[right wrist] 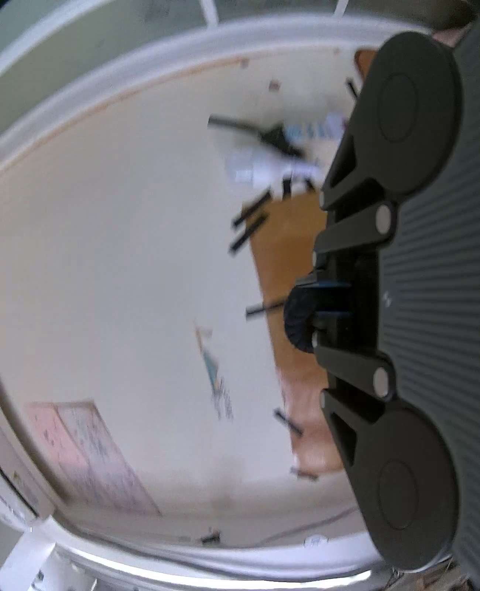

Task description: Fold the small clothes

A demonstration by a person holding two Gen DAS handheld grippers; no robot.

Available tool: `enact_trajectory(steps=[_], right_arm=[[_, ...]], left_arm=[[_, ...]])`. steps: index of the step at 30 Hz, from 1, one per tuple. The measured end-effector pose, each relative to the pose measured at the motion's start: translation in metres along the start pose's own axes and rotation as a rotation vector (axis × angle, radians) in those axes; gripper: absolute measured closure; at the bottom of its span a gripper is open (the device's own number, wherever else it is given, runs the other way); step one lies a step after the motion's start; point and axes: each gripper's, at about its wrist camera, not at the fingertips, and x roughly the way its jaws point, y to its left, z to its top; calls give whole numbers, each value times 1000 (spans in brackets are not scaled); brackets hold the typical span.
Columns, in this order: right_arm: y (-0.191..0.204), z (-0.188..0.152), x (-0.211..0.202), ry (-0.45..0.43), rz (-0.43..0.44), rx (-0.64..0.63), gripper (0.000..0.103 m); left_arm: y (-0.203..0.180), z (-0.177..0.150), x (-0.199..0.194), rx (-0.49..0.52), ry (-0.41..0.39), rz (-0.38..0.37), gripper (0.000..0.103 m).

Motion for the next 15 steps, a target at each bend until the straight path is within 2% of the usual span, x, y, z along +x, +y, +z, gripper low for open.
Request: enact_trajectory(steps=[5,9,11,13,14,15], right_arm=[[14,27,25,-30,80,112,89],[-32,25,15,-66,79,255,89],[-69,6,8,-29,21,305,88],[-108,-26,-1,44,-77,321,84],[-128,-47,-6,95,-139,315,76],[-147,-71,-9,168,-219,291,58]], left_arm=[[12,-8,-26,-1,-15,22,96],[17,-12,-35,-11,-12,14,96],[16,-18,-34,-17,10,-3,96],[13,-27,-29,-23,53,-32,96],[11,-33,-25,-27,81,-44,96],[9,-41,-20,-30,115,-57,96]])
